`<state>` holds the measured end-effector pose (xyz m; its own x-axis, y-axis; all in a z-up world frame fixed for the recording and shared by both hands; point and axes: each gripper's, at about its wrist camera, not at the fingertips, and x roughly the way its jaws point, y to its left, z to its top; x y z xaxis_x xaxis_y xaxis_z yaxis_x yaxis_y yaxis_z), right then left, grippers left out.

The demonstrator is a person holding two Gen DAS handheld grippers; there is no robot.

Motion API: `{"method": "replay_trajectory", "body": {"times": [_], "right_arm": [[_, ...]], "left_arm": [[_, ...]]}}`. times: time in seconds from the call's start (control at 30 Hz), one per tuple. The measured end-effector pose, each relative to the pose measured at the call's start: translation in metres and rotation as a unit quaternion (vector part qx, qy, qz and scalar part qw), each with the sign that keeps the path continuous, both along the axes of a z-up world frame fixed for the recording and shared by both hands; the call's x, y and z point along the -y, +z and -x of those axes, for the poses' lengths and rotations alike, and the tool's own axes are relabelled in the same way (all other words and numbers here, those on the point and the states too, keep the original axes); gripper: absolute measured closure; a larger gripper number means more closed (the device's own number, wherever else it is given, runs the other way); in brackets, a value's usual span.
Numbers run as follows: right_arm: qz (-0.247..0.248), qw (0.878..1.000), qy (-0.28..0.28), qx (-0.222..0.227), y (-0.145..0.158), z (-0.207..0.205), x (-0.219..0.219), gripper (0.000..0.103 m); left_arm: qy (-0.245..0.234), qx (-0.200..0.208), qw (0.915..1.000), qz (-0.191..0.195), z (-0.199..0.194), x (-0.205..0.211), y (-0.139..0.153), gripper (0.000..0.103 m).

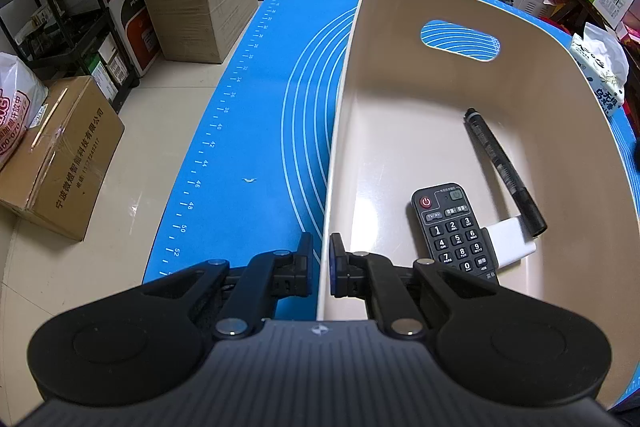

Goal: Organize rigid objects
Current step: 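Carry the marker into the basket with the right gripper and release, then move the right gripper to the clear tape roll and grasp its rim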

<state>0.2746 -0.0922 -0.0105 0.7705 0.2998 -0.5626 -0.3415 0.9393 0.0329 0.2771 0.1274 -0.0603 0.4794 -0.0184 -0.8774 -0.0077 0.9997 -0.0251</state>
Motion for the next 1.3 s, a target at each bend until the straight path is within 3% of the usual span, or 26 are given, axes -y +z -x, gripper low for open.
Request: {"method": "replay_trajectory", "body": {"times": [0.23,0.7,0.97,1.13,1.3], "right_arm": [[0.036,0.998,-0.054,-0.004,-0.007,-0.003,0.054,0.015],[0.066,0.989,-0.116,-0.07,-0.08,-0.011,0.126,0.015],[0.095,0.986,-0.11,-0.084,-0.1,-0.018,0.136,0.015],[0.101,0.989,-0.078,-0.078,-0.104,-0.021,0.128,0.018],[0.123,0.987,-0.053,-0.088,-0.113,-0.029,0.115,0.03]], "left_arm": [[0.001,0.0,1.0,0.0,0.0,0.001,0.0,0.092],[0.001,-0.002,1.0,-0.001,0.0,0.001,0.0,0.092],[0.002,-0.002,1.0,-0.001,0.0,0.0,0.0,0.092],[0.001,-0.002,1.0,-0.001,0.0,0.0,0.0,0.092],[0.001,-0.002,1.0,-0.002,0.0,0.001,0.0,0.092]]}}
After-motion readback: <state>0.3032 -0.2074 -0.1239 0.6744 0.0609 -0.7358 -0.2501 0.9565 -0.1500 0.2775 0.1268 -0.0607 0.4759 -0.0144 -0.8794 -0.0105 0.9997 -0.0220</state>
